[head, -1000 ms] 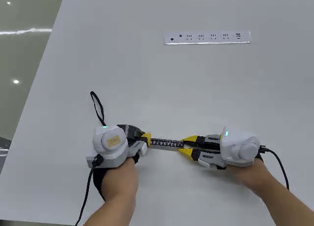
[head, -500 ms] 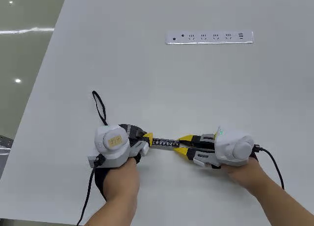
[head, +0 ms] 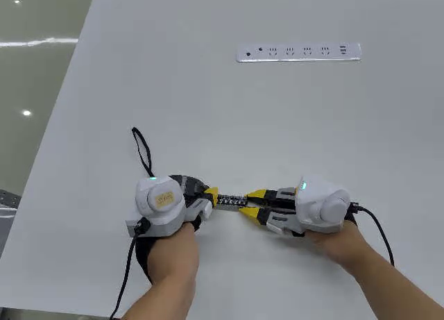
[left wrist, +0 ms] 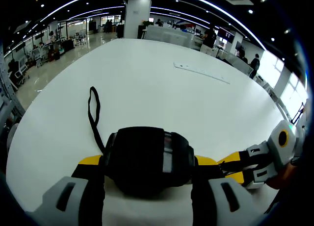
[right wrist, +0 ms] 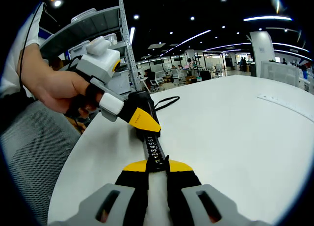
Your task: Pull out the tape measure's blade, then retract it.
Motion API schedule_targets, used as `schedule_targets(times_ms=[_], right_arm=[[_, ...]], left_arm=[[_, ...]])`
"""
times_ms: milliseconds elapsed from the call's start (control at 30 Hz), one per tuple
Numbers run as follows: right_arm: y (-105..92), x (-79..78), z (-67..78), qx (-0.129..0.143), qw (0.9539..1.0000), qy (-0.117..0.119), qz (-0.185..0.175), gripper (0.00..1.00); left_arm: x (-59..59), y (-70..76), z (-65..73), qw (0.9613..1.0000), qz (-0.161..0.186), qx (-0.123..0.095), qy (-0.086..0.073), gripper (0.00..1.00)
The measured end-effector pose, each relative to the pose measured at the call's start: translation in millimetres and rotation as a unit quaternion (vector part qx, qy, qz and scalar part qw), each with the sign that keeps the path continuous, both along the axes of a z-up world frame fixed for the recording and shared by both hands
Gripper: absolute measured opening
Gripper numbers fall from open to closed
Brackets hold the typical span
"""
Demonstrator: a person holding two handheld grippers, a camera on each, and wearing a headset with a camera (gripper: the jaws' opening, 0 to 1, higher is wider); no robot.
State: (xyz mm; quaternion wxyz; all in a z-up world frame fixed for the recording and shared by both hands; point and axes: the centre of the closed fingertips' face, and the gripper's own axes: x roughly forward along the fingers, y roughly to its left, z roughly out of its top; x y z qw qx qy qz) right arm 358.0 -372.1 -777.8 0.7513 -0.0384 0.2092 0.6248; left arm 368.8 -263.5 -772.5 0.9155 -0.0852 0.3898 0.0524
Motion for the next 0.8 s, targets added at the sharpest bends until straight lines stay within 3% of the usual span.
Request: schedule_targets(times_ms=[800], right_arm=[[22.8,-0.2,1.3,0.0,0.9999,-0.008,0.009,0.12]], left_arm=[[-0.4,-0.1,0.1,1.0,0.003,-0.007,0.0,0.7]])
